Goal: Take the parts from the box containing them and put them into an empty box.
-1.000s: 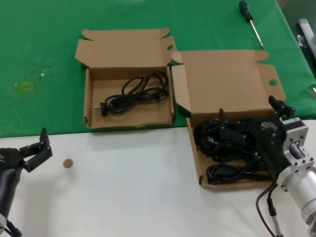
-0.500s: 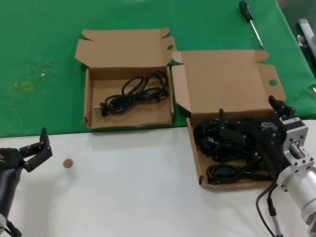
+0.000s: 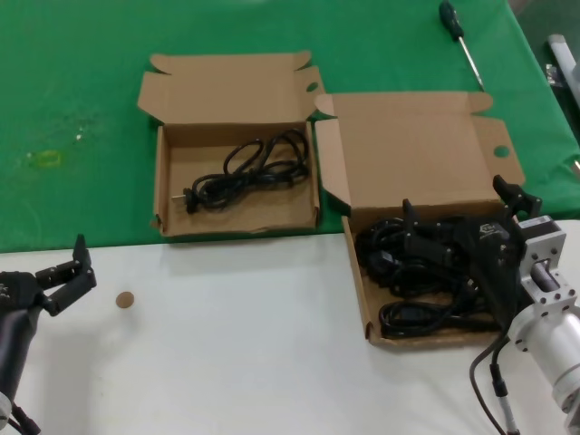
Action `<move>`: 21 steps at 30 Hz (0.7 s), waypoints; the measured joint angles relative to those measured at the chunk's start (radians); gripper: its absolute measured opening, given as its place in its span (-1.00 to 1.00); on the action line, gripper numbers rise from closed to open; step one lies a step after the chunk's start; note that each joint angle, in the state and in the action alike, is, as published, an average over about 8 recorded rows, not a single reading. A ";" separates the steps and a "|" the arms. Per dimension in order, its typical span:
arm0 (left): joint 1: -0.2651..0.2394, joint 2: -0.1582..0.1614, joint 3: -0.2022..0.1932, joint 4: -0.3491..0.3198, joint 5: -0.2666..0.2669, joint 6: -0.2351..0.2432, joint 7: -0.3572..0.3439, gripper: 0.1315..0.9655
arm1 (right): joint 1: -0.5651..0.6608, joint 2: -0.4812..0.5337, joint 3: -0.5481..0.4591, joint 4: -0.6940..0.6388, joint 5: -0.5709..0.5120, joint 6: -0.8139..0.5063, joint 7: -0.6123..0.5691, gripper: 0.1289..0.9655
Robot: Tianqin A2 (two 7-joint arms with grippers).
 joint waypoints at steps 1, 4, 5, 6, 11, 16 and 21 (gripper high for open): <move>0.000 0.000 0.000 0.000 0.000 0.000 0.000 1.00 | 0.000 0.000 0.000 0.000 0.000 0.000 0.000 1.00; 0.000 0.000 0.000 0.000 0.000 0.000 0.000 1.00 | 0.000 0.000 0.000 0.000 0.000 0.000 0.000 1.00; 0.000 0.000 0.000 0.000 0.000 0.000 0.000 1.00 | 0.000 0.000 0.000 0.000 0.000 0.000 0.000 1.00; 0.000 0.000 0.000 0.000 0.000 0.000 0.000 1.00 | 0.000 0.000 0.000 0.000 0.000 0.000 0.000 1.00; 0.000 0.000 0.000 0.000 0.000 0.000 0.000 1.00 | 0.000 0.000 0.000 0.000 0.000 0.000 0.000 1.00; 0.000 0.000 0.000 0.000 0.000 0.000 0.000 1.00 | 0.000 0.000 0.000 0.000 0.000 0.000 0.000 1.00; 0.000 0.000 0.000 0.000 0.000 0.000 0.000 1.00 | 0.000 0.000 0.000 0.000 0.000 0.000 0.000 1.00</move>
